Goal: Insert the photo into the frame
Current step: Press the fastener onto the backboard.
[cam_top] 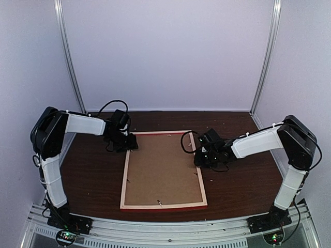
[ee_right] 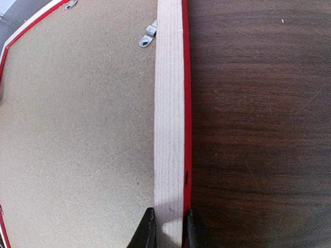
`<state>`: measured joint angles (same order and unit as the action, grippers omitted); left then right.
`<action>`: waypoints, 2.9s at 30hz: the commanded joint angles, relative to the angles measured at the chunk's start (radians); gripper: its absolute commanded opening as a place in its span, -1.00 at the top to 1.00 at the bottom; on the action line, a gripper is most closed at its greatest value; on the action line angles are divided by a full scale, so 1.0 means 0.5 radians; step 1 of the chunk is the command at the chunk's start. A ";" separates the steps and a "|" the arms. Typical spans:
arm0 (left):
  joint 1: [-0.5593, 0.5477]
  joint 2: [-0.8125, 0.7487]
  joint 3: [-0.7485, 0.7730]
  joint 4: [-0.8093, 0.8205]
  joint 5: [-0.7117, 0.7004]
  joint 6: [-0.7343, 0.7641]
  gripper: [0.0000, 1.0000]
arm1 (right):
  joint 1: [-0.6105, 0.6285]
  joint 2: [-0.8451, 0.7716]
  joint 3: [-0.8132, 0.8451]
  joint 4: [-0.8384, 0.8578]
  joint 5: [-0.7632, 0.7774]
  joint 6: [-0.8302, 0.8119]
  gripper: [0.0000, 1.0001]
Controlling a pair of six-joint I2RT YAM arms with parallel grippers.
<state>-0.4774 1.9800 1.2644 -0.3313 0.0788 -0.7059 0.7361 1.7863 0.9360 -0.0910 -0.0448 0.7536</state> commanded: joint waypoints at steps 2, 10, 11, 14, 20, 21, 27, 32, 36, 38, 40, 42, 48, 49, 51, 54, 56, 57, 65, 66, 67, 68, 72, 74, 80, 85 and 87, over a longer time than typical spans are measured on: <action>0.013 -0.110 -0.050 -0.311 -0.028 0.140 -0.37 | 0.022 0.071 0.028 0.024 -0.194 0.012 1.00; 0.016 -0.189 -0.050 -0.479 -0.102 0.275 -0.43 | 0.003 0.076 0.059 -0.018 -0.182 -0.004 1.00; 0.016 -0.197 -0.057 -0.486 -0.110 0.285 -0.42 | 0.003 0.080 0.061 -0.021 -0.180 -0.004 1.00; 0.016 -0.217 -0.071 -0.496 -0.127 0.300 -0.34 | 0.004 0.090 0.070 -0.029 -0.183 -0.002 1.00; 0.019 -0.224 -0.072 -0.524 -0.261 0.335 -0.15 | 0.003 0.090 0.082 -0.051 -0.176 -0.010 1.00; 0.019 -0.214 -0.065 -0.531 -0.281 0.341 -0.14 | 0.004 0.091 0.085 -0.054 -0.175 -0.012 1.00; 0.019 -0.115 0.021 -0.561 -0.371 0.374 -0.10 | 0.001 0.100 0.085 -0.043 -0.178 -0.010 1.00; 0.018 -0.051 0.090 -0.578 -0.473 0.397 -0.09 | 0.000 0.087 0.071 -0.043 -0.175 -0.011 1.00; 0.017 0.003 0.164 -0.609 -0.504 0.414 -0.07 | -0.005 0.087 0.067 -0.041 -0.174 -0.010 1.00; 0.016 0.030 0.186 -0.611 -0.532 0.416 -0.07 | -0.006 0.093 0.067 -0.032 -0.178 -0.010 1.00; 0.016 0.053 0.197 -0.607 -0.564 0.421 -0.07 | -0.008 0.094 0.067 -0.033 -0.179 -0.009 1.00; 0.017 0.077 0.211 -0.602 -0.591 0.431 -0.07 | -0.006 0.094 0.064 -0.031 -0.178 -0.011 1.00; 0.017 0.142 0.253 -0.554 -0.596 0.459 -0.09 | -0.008 0.095 0.061 -0.034 -0.179 -0.011 1.00; 0.017 0.147 0.256 -0.539 -0.588 0.463 -0.10 | -0.011 0.094 0.061 -0.035 -0.179 -0.014 1.00; 0.018 0.158 0.275 -0.528 -0.587 0.474 -0.13 | -0.009 0.098 0.061 -0.034 -0.179 -0.014 1.00; 0.019 0.183 0.304 -0.520 -0.565 0.496 -0.15 | -0.011 0.096 0.061 -0.038 -0.179 -0.015 1.00; 0.018 0.198 0.316 -0.516 -0.515 0.506 -0.15 | -0.012 0.097 0.061 -0.041 -0.179 -0.016 1.00; 0.017 0.200 0.318 -0.513 -0.487 0.507 -0.15 | -0.013 0.099 0.061 -0.040 -0.178 -0.018 1.00; 0.018 0.164 0.228 -0.423 -0.275 0.442 -0.28 | -0.012 0.126 0.069 -0.024 -0.206 -0.012 1.00; 0.019 0.163 0.221 -0.405 -0.242 0.428 -0.30 | -0.013 0.130 0.072 -0.021 -0.210 -0.011 1.00; 0.019 0.162 0.216 -0.387 -0.206 0.409 -0.32 | -0.013 0.130 0.070 -0.021 -0.210 -0.010 1.00; 0.019 0.164 0.205 -0.356 -0.173 0.391 -0.33 | -0.014 0.129 0.069 -0.020 -0.210 -0.010 1.00; 0.019 0.171 0.153 -0.271 -0.029 0.318 -0.36 | -0.014 0.119 0.062 -0.023 -0.209 -0.012 1.00; 0.016 0.170 0.129 -0.271 0.013 0.302 -0.36 | -0.012 0.113 0.054 -0.022 -0.207 -0.010 1.00; 0.016 0.070 -0.015 -0.273 0.000 0.289 -0.31 | -0.012 0.114 0.051 -0.013 -0.212 -0.010 1.00; 0.016 -0.032 -0.140 -0.263 0.029 0.280 -0.23 | -0.013 0.123 0.058 -0.002 -0.219 -0.007 1.00; 0.016 -0.061 -0.175 -0.261 0.043 0.280 -0.21 | -0.013 0.124 0.056 0.001 -0.218 -0.010 1.00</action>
<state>-0.4652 1.9564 1.2388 -0.3866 0.0521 -0.5484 0.7288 1.8130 0.9730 -0.1005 -0.0891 0.7322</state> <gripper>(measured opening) 0.612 0.167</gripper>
